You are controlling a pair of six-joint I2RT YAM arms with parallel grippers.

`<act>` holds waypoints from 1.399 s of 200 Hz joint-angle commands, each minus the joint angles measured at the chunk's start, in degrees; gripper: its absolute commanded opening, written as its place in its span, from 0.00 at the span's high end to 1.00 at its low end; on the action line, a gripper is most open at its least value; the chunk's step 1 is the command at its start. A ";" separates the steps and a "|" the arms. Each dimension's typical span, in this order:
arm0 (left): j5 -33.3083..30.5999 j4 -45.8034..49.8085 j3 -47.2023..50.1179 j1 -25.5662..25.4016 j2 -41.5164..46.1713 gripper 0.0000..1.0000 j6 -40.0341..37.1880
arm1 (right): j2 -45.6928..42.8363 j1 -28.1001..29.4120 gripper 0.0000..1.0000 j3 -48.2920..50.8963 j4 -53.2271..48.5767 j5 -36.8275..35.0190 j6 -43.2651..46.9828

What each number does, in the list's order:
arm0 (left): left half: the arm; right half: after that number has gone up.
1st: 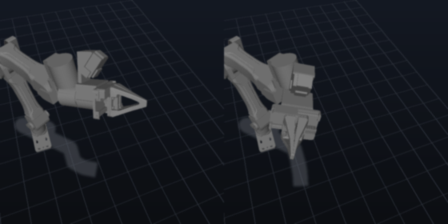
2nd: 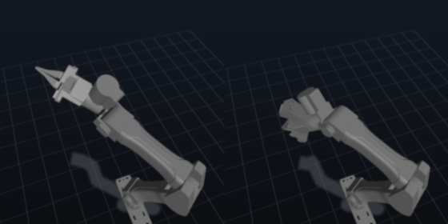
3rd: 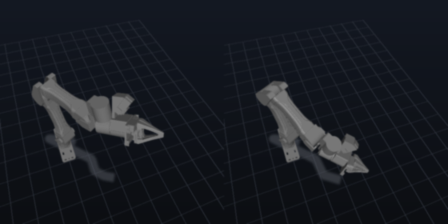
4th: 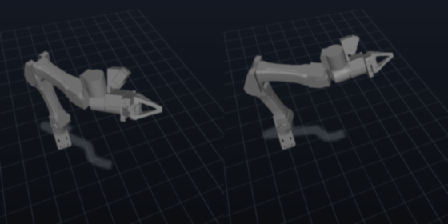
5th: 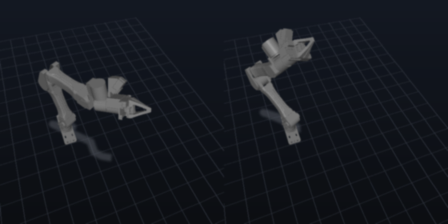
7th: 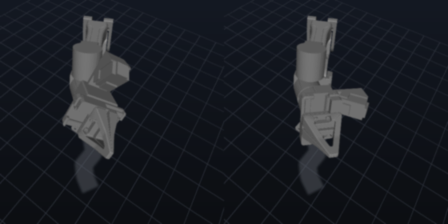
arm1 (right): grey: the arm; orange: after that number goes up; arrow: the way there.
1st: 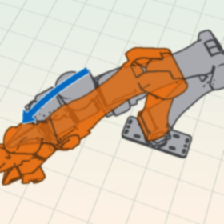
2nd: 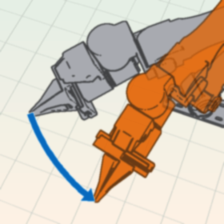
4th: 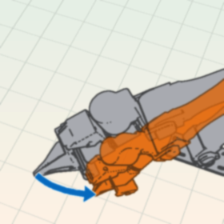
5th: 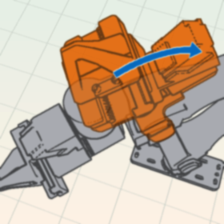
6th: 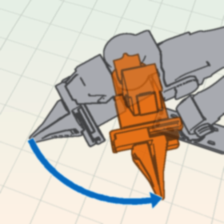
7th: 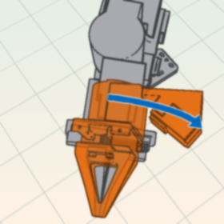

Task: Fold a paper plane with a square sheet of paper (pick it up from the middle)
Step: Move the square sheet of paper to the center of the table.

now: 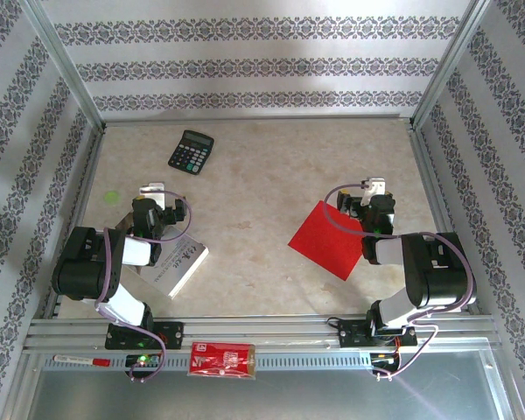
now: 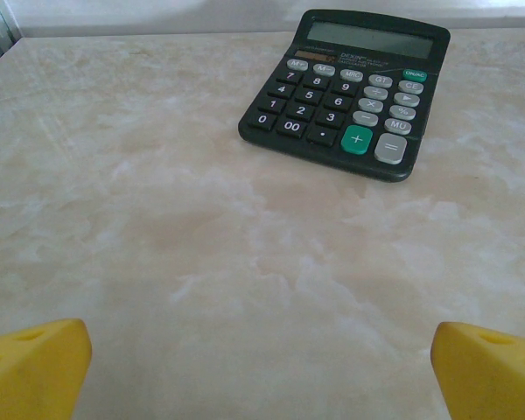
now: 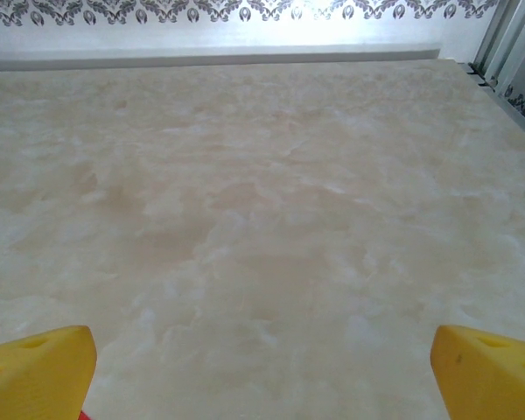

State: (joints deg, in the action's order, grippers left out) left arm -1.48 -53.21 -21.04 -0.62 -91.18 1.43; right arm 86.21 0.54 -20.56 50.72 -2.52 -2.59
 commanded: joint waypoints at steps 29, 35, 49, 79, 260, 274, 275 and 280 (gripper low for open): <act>-7.12 10.65 -3.92 0.62 8.02 0.00 1.52 | -19.70 -3.27 0.02 -8.00 -27.10 -11.31 -17.25; -8.21 13.55 -4.61 0.62 9.80 0.00 2.03 | -21.48 -4.82 0.02 -8.65 -29.77 -9.29 -19.68; -10.80 23.79 -7.37 0.66 14.47 0.00 5.98 | -25.68 -6.41 0.02 -10.29 -38.77 -7.90 -23.56; -2.55 35.32 -10.54 0.62 22.70 0.00 14.70 | -28.32 -3.45 0.05 -13.78 -52.70 -1.75 -29.37; 2.31 64.72 -32.05 -23.30 11.63 0.00 22.02 | 4.90 26.12 0.47 -26.46 -73.83 -0.28 -33.84; 1.51 65.04 -31.59 -23.24 11.54 0.00 22.20 | 6.25 26.97 0.48 -26.85 -73.08 0.25 -34.81; 1.49 65.06 -31.56 -23.26 11.54 0.00 22.21 | 6.33 27.06 0.48 -26.83 -73.06 0.29 -34.87; 1.36 65.06 -31.36 -23.27 11.55 0.00 22.29 | 6.77 27.43 0.48 -27.13 -72.92 0.28 -35.17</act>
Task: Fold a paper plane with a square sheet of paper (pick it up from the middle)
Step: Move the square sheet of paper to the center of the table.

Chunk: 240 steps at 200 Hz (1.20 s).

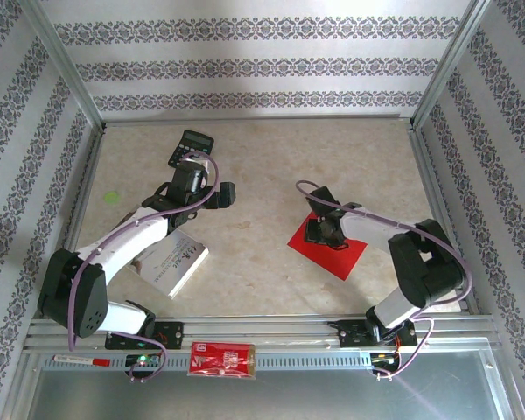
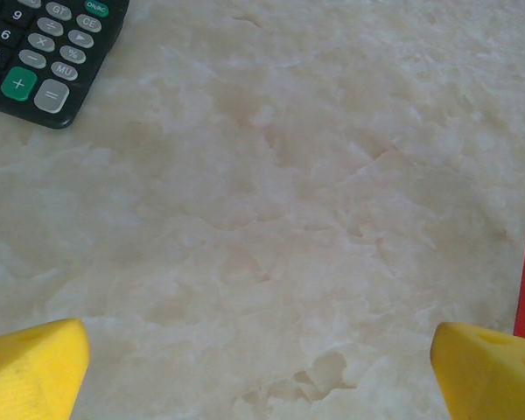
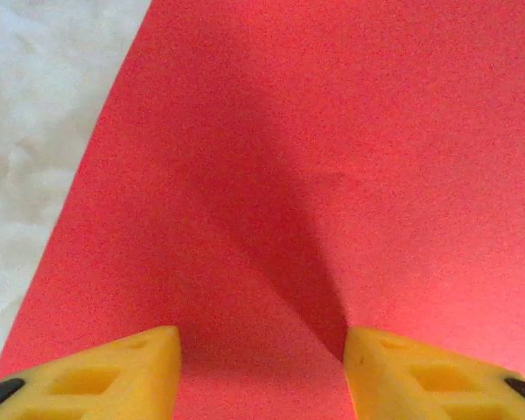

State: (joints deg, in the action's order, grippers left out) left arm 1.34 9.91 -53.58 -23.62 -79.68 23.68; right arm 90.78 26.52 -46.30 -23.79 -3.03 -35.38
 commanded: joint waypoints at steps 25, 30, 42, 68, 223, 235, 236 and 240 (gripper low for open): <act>-2.44 1.84 2.23 -0.21 -0.06 0.00 0.52 | 4.87 3.84 0.48 -3.59 2.42 0.99 -4.30; -2.70 2.07 2.21 -0.13 -0.14 0.00 0.80 | 5.65 4.45 0.48 -4.24 2.60 1.26 -4.79; -2.91 2.48 2.12 -0.03 -0.02 0.00 1.63 | 7.78 6.09 0.48 -6.15 3.25 1.83 -6.02; -3.07 2.31 3.09 0.14 1.27 0.00 3.59 | 13.15 10.20 0.48 -11.88 5.78 3.71 -9.95; -0.17 23.00 -16.60 -13.23 -15.06 0.00 3.66 | -3.78 -18.16 0.13 -8.02 4.76 18.08 6.75; 0.91 27.30 -21.68 -14.27 -19.10 0.01 1.36 | -5.58 -20.48 0.08 -6.55 4.85 17.35 8.06; 1.01 27.64 -22.11 -14.31 -19.55 0.02 1.14 | -5.69 -20.56 0.08 -6.36 4.87 17.26 8.05; 1.10 28.78 -23.61 -14.60 -20.99 0.02 0.39 | -6.20 -20.92 0.06 -5.59 5.32 17.10 8.11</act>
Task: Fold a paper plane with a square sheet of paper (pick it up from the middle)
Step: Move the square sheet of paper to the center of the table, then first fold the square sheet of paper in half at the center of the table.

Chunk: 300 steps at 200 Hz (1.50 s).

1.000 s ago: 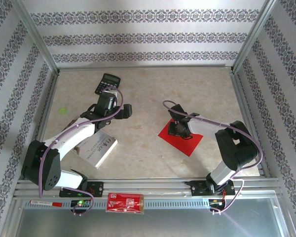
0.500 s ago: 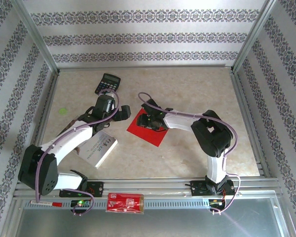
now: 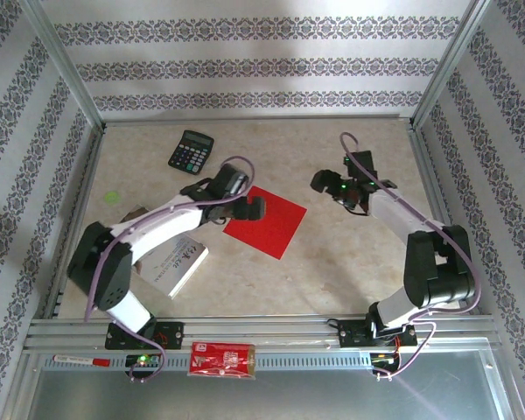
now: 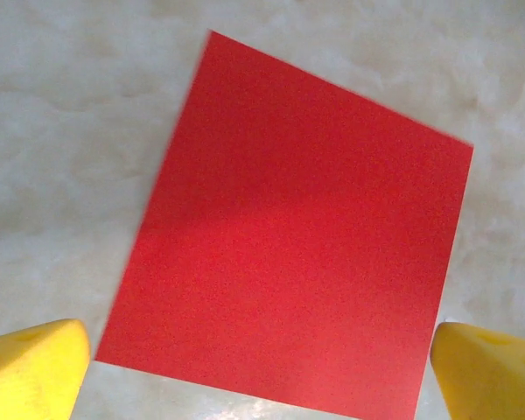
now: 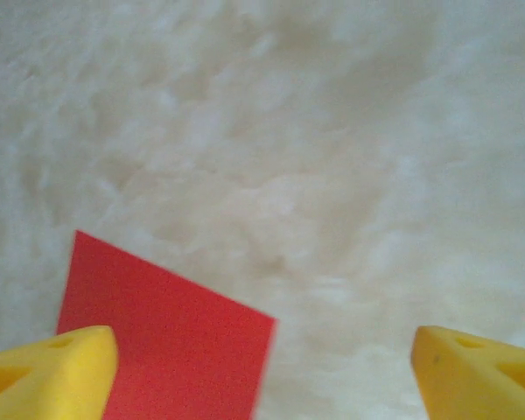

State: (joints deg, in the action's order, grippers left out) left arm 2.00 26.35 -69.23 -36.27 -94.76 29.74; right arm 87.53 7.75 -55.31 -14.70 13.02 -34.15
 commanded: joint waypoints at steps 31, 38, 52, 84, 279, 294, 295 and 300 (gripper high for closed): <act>-0.32 22.21 -19.58 -3.19 -15.67 0.03 -9.75 | -4.54 -2.81 0.02 7.99 -1.17 0.63 7.39; -0.28 24.13 -21.91 -3.35 -17.51 0.03 -10.45 | -4.71 -3.16 0.02 8.62 -1.06 0.42 7.59; -0.73 26.76 -25.71 -3.45 -20.50 0.03 -10.87 | -5.29 -3.85 0.02 9.73 -0.14 0.42 7.38; -0.40 30.83 -33.31 -3.45 -25.65 0.00 -10.68 | -7.40 -4.71 0.02 11.69 2.05 1.56 5.59; 3.56 36.34 -41.40 -3.72 -34.34 0.00 -13.44 | -8.98 -5.59 0.02 12.97 2.90 3.19 5.08; 3.55 36.70 -41.81 -3.67 -34.68 0.00 -13.50 | -9.04 -5.61 0.02 13.12 2.78 2.99 5.16; 3.54 36.73 -41.79 -3.70 -34.69 0.00 -13.58 | -9.04 -5.62 0.02 13.12 2.81 3.03 5.20; 3.52 36.99 -42.19 -3.70 -34.92 0.00 -13.62 | -9.08 -5.68 0.02 13.23 2.77 3.05 5.16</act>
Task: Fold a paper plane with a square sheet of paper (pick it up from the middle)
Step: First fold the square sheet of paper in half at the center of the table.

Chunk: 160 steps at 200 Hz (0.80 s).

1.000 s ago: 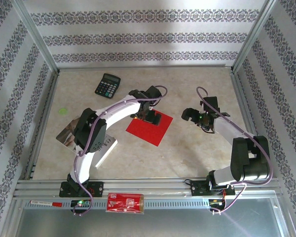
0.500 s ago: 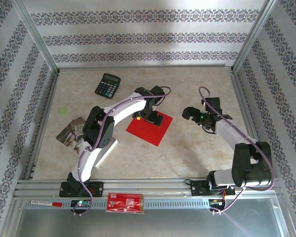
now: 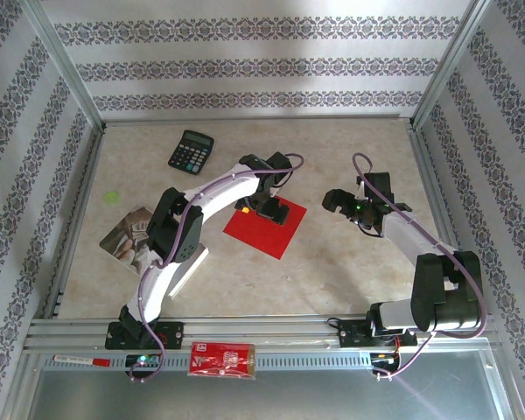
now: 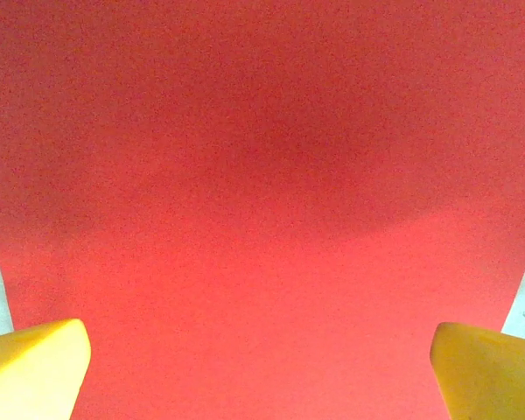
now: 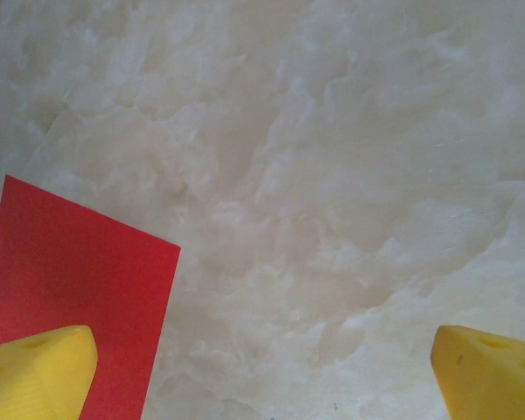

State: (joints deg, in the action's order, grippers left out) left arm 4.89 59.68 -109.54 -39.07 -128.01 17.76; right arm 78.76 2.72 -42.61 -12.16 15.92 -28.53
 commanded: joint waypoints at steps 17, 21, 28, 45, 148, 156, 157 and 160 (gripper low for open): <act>0.14 5.45 -4.09 -0.92 -3.45 0.00 -1.62 | -0.06 -0.60 0.02 0.60 0.34 0.11 -0.46; -0.02 5.99 -4.73 -0.92 -3.91 0.00 -1.58 | -0.01 -0.61 0.02 0.62 0.34 0.15 -0.46; -0.34 6.69 -5.75 -0.99 -4.72 0.00 -1.57 | 0.02 -0.59 0.02 0.67 0.33 0.13 -0.46; -0.50 7.68 -7.81 -1.09 -6.11 0.00 -1.49 | 0.16 -0.57 0.02 0.53 0.32 0.14 -0.47; -2.17 12.07 -16.06 -1.11 -12.97 0.00 -1.16 | 0.33 -0.61 0.02 1.04 0.68 -0.26 -0.26; -2.18 12.08 -15.91 -1.12 -13.10 0.00 -1.03 | 0.34 -0.61 0.02 1.04 0.73 -0.24 -0.29; -2.21 12.10 -15.90 -1.11 -13.08 0.00 -1.04 | 0.30 -0.61 0.02 1.00 0.69 -0.26 -0.29; -2.23 12.06 -15.89 -1.12 -13.14 0.00 -0.90 | 0.41 -0.66 0.02 1.00 0.72 -0.28 -0.30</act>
State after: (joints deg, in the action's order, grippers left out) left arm 3.86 67.83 -124.42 -39.53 -140.14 17.30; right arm 78.81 2.72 -42.54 -12.16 15.92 -28.53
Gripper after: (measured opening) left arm 0.998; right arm 0.983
